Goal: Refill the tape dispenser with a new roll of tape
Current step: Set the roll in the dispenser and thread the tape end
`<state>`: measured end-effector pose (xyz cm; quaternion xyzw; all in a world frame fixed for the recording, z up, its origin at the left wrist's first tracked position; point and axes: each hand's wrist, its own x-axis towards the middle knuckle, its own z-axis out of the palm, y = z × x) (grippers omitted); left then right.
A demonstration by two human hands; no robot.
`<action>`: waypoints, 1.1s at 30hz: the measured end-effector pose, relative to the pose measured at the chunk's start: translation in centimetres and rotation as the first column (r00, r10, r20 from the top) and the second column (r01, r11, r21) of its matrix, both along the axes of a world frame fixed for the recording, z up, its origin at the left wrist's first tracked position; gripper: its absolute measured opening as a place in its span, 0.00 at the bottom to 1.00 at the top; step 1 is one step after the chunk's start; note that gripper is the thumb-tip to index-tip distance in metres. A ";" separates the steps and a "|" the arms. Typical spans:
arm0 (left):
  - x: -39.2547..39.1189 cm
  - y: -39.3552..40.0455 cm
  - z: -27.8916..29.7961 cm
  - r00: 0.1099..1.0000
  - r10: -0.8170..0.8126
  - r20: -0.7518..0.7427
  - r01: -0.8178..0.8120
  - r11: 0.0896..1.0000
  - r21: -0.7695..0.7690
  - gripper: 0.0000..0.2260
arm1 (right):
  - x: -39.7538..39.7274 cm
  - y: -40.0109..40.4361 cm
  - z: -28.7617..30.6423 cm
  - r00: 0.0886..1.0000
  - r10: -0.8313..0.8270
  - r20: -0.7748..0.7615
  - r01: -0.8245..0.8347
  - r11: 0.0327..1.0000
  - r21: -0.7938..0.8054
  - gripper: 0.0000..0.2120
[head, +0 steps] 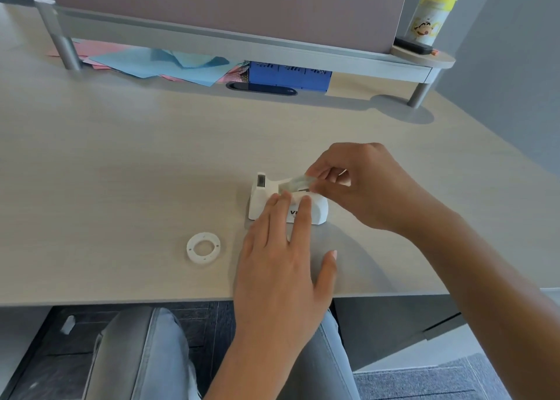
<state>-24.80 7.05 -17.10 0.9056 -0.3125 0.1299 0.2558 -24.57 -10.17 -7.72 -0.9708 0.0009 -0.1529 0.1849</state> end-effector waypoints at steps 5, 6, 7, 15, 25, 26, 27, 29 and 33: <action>0.0 0.0 -0.5 1.000 -0.008 0.000 0.008 0.999 -0.050 0.32 | 1.2 0.6 1.3 0.991 -0.050 -0.123 0.042 0.997 -0.061 0.04; -0.1 0.0 -0.5 1.000 -0.009 -0.002 0.009 0.998 -0.057 0.33 | 1.3 0.6 1.5 0.987 -0.060 -0.146 0.051 0.996 -0.070 0.04; -0.1 0.0 -0.6 1.000 -0.009 -0.003 0.009 0.998 -0.064 0.34 | 1.5 0.7 1.7 0.985 -0.069 -0.161 0.057 0.995 -0.082 0.04; -0.4 0.0 0.2 0.999 -0.016 -0.036 0.014 0.999 -0.051 0.35 | 0.9 1.0 0.7 0.989 -0.106 -0.100 0.098 0.992 -0.084 0.06; -0.5 0.2 0.7 1.000 0.011 -0.004 -0.011 0.999 -0.037 0.35 | -0.6 -0.2 -3.4 0.992 -0.088 0.092 0.031 0.867 0.497 0.05; -0.5 0.2 0.7 1.000 0.012 -0.003 -0.012 0.999 -0.039 0.35 | -0.7 -0.2 -3.8 0.989 -0.098 0.115 0.022 0.848 0.529 0.05; -0.5 0.1 0.7 1.000 0.012 -0.003 -0.012 0.999 -0.039 0.35 | -0.7 -0.3 -4.2 0.984 -0.112 0.135 0.017 0.826 0.563 0.06; -0.4 0.1 0.6 1.000 0.010 0.000 -0.010 1.000 -0.026 0.35 | -0.8 -0.6 -4.8 0.978 -0.128 0.164 0.004 0.801 0.599 0.05; -0.3 0.0 0.5 1.000 0.012 -0.002 -0.012 1.000 -0.014 0.36 | -0.6 -0.7 -4.0 0.987 -0.077 0.139 0.000 0.877 0.481 0.05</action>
